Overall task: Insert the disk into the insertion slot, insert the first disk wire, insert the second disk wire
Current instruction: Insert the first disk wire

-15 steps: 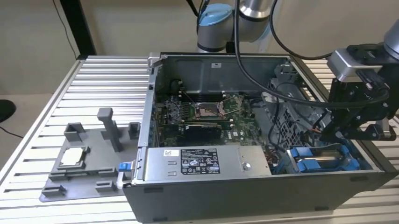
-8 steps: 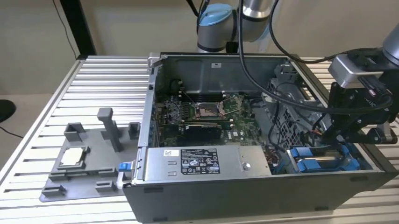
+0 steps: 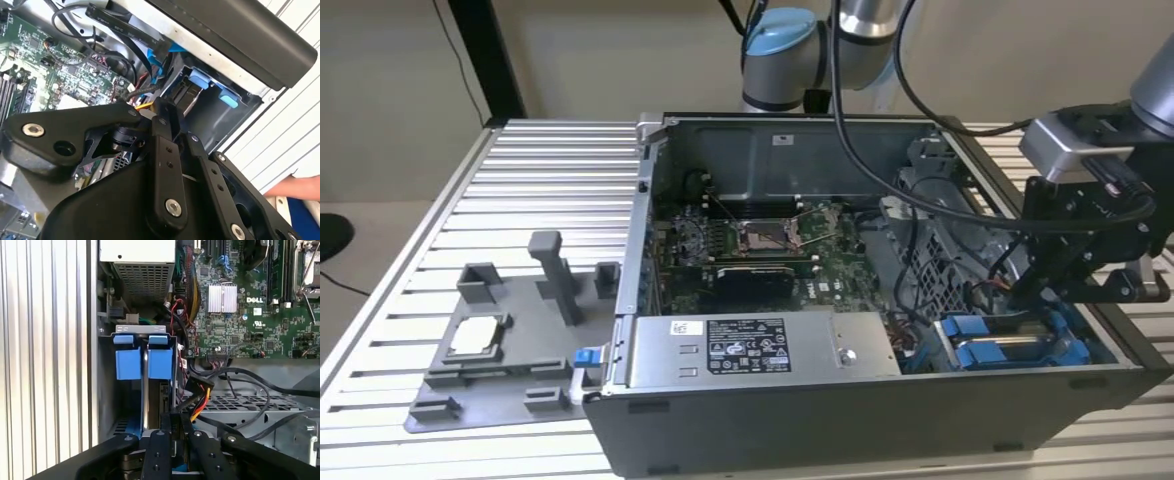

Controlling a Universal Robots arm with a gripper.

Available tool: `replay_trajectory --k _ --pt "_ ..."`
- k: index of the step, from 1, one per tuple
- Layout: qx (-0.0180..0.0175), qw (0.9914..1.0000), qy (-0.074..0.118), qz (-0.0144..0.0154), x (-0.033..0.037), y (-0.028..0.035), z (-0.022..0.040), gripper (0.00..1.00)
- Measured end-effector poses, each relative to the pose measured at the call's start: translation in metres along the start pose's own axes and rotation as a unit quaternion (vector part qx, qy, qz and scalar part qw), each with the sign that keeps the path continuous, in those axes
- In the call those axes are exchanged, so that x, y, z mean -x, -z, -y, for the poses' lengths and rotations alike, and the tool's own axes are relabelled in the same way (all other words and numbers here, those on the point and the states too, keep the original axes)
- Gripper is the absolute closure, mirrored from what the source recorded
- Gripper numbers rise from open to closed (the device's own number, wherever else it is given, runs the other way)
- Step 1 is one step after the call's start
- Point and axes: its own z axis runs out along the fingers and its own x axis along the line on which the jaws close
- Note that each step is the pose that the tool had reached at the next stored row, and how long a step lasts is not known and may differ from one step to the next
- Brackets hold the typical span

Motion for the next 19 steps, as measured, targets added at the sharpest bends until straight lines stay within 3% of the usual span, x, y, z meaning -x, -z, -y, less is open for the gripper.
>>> replay_trajectory --k 4,6,8,9,19 --pt "0.0 1.0 0.0 -0.0011 0.0001 -0.0014 0.0036 1.0" --pt "0.0 0.99999 0.0 -0.0052 0.0 -0.0028 0.0038 1.0" --pt "-0.0001 0.99993 0.0 -0.0115 0.0 -0.0041 0.0042 1.0" --pt "-0.0001 0.99992 0.0 -0.0128 0.0 -0.0044 0.0043 1.0" --pt "-0.0002 0.99988 -0.009 -0.0127 0.0003 -0.0045 0.0058 1.0"
